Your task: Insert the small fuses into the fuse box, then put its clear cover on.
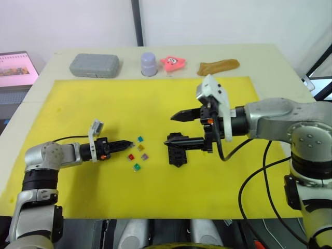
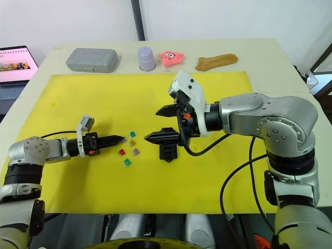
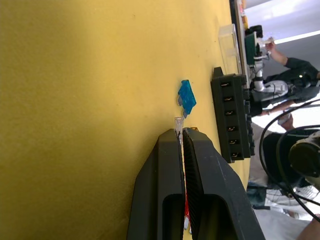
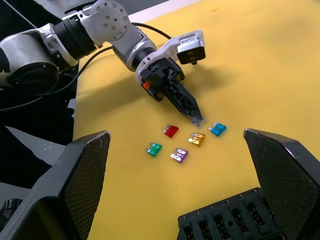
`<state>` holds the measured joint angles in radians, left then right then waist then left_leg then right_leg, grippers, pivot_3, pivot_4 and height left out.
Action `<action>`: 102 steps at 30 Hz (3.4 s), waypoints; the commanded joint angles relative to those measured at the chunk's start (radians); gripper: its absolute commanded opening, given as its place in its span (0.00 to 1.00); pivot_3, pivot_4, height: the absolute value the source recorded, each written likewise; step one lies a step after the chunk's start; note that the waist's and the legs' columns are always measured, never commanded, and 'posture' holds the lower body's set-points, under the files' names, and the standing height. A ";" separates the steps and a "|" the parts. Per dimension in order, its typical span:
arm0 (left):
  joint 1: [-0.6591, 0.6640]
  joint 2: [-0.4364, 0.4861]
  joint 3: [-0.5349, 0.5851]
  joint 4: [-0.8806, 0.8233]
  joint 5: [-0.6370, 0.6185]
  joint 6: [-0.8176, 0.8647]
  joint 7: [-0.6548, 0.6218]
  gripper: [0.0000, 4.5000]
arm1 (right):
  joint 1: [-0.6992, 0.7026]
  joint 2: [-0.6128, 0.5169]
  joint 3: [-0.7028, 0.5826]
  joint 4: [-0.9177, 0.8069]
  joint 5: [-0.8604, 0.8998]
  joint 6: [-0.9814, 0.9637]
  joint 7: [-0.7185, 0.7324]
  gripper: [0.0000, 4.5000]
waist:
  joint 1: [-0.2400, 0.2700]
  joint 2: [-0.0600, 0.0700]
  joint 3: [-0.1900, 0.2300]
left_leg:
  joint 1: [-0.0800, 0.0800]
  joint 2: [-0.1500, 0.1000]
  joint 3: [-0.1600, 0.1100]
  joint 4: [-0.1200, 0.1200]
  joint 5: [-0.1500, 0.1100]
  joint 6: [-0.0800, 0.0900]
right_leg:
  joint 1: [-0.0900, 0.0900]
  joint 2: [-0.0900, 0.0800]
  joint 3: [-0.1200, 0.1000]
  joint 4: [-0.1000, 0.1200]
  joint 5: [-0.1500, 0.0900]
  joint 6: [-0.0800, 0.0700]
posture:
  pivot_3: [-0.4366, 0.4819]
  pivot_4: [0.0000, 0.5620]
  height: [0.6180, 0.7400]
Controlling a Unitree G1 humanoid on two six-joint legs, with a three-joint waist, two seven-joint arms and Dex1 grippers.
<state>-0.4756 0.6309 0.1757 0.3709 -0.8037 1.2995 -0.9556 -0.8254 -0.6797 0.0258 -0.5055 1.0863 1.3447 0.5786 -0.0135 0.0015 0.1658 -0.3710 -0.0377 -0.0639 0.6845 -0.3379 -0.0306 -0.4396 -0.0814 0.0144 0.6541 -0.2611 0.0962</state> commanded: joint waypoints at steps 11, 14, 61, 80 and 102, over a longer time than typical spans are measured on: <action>0.113 0.060 0.179 -0.188 -0.124 0.106 0.028 0.01 | 0.024 0.006 -0.022 -0.024 0.018 -0.026 0.002 1.00 | -0.012 -0.002 0.001 | -0.003 0.002 0.000 -0.001 0.001 -0.002 | -0.004 0.001 0.000 -0.001 0.000 0.000 | 0.48 0.27 1.00; 0.098 0.047 0.245 -0.262 -0.190 0.145 0.063 0.01 | 0.028 0.015 -0.025 0.002 0.025 -0.020 0.003 1.00 | -0.006 -0.002 0.001 | -0.003 0.002 0.000 -0.001 0.001 -0.002 | -0.004 0.001 0.000 -0.002 0.000 0.000 | 0.48 0.27 1.00; -0.180 -0.090 0.065 -0.459 -0.919 -0.028 0.573 0.00 | -0.062 -0.060 0.002 0.322 0.886 -0.161 -0.579 0.12 | -0.004 -0.008 0.001 | -0.004 0.001 0.001 0.000 0.001 -0.002 | -0.003 0.003 0.000 -0.004 0.000 0.000 | 0.48 0.27 1.00; -0.164 -0.049 0.025 -0.464 -0.921 -0.059 0.546 0.00 | -0.056 -0.067 0.004 0.302 0.886 -0.169 -0.575 0.00 | -0.004 -0.008 0.001 | -0.004 0.001 0.001 0.000 0.001 -0.002 | -0.003 0.003 0.000 -0.004 0.000 0.000 | 0.48 0.27 1.00; -0.003 0.318 -0.229 -0.734 -0.107 -0.468 -0.071 0.99 | -0.072 -0.286 0.135 0.040 0.231 -0.145 -0.078 0.00 | -0.003 -0.007 0.002 | -0.004 0.000 0.004 -0.002 0.000 0.000 | -0.003 0.006 0.000 -0.007 0.000 0.000 | 0.48 0.27 1.00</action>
<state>-0.4847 0.9356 -0.0191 -0.3300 -1.0115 0.9201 -0.9498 -0.8762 -0.9472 0.1509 -0.4159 1.4114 1.2396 0.4016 -0.0164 -0.0057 0.1678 -0.3747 -0.0371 -0.0604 0.6829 -0.3377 -0.0305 -0.4420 -0.0748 0.0140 0.6475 -0.2610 0.0966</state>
